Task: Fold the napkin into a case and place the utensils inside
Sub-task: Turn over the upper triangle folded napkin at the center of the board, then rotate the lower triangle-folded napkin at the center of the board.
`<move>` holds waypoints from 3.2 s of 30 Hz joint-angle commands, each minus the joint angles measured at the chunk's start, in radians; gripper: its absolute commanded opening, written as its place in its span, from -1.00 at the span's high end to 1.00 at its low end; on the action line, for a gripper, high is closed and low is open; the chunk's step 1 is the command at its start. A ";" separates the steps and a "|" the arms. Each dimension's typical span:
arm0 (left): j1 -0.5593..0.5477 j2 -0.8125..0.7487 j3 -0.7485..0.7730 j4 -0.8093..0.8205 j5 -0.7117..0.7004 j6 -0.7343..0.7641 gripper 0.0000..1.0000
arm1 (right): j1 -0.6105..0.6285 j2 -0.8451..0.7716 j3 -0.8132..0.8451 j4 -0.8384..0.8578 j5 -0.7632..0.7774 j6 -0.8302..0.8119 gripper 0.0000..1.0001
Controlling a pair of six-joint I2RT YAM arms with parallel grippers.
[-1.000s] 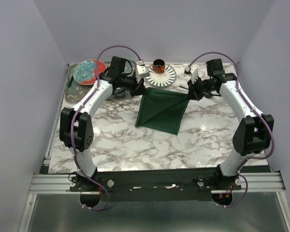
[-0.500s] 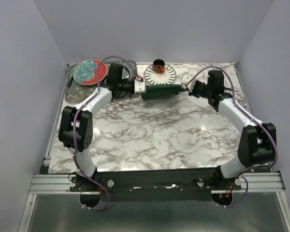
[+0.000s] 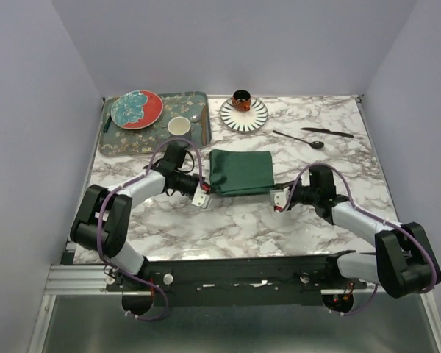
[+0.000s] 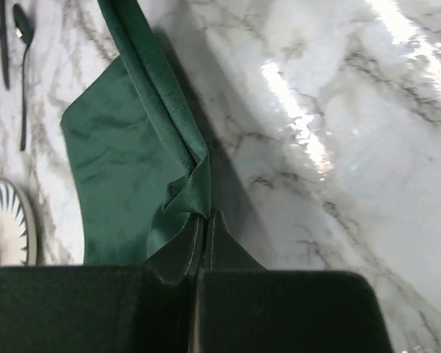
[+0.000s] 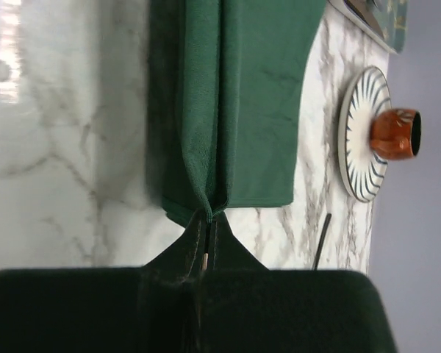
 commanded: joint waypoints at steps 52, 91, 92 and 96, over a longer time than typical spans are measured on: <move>0.018 0.239 0.256 0.147 -0.448 -1.763 0.22 | 0.043 0.537 0.673 -0.858 0.047 1.248 0.00; -0.120 0.170 0.281 -0.198 -0.687 -1.030 0.14 | -0.038 0.563 0.688 -0.997 -0.028 1.432 -0.47; -0.122 0.175 0.276 -0.198 -0.693 -1.031 0.14 | -0.038 0.572 0.691 -0.987 -0.024 1.450 -0.46; -0.142 0.169 0.226 -0.207 -0.715 -1.013 0.14 | -0.038 0.650 0.717 -0.972 -0.010 1.484 -0.44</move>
